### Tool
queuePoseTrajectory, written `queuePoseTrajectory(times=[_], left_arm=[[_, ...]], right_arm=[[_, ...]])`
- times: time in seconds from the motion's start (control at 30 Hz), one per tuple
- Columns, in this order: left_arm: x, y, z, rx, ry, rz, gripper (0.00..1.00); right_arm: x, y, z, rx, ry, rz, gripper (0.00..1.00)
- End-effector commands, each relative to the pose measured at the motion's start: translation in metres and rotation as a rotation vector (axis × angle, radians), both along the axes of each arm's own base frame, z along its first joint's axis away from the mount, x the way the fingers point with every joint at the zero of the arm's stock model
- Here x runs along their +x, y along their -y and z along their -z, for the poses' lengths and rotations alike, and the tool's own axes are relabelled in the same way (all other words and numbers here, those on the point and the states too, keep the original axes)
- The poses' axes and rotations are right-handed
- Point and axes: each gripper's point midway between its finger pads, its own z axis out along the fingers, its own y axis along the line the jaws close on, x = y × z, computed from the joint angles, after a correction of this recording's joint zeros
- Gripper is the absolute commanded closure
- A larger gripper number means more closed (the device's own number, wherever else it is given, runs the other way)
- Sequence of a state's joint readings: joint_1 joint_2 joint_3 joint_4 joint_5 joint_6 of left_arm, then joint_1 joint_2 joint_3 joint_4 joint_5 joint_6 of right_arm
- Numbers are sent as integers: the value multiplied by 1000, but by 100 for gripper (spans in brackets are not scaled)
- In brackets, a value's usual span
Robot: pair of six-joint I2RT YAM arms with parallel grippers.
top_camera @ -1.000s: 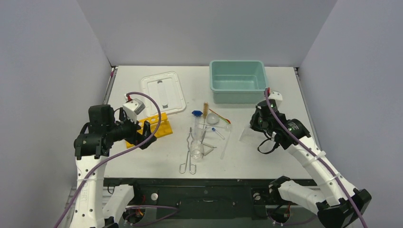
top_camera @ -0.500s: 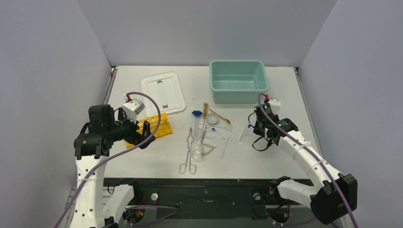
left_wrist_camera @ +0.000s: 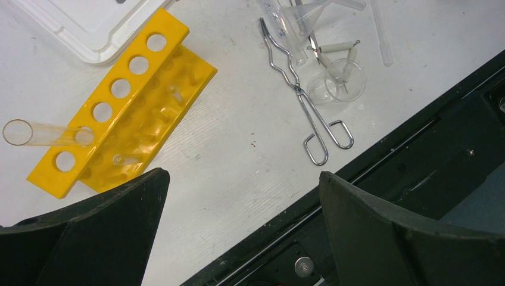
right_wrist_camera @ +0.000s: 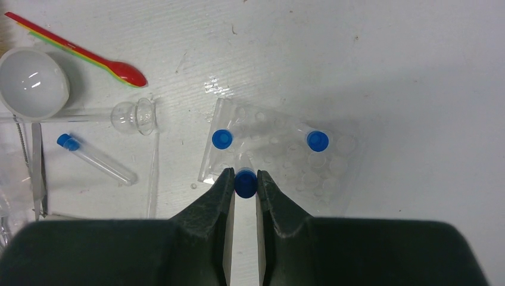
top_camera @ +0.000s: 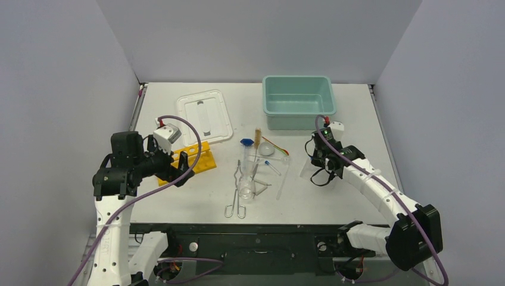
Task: Organize the chemistry lab equipment
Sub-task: Insert the test tube into the slot of the test tube rack.
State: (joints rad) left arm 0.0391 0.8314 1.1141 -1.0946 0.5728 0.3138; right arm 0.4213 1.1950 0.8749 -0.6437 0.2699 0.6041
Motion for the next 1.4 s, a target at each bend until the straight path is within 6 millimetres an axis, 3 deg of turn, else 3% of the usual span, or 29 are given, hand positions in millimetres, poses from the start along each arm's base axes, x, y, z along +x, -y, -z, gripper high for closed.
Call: queuePoseTrajectory(times=[0.0,0.73,1.2,1.37], left_arm=[[8,-2,-16,11,77,-10,3],[6,-5,-20,25,97,-17,3],[4,-9,-24,49,111,-30,4],[6,-15,-27,66,81,-70,3]], right_arm=[[6,-1,2,-18,23,1,100],[-2,1,23,-119,-27,-3,100],[-4,-10,41,-134,-50,-31,100],[-4,-11,35,-128,-29,-34,88]])
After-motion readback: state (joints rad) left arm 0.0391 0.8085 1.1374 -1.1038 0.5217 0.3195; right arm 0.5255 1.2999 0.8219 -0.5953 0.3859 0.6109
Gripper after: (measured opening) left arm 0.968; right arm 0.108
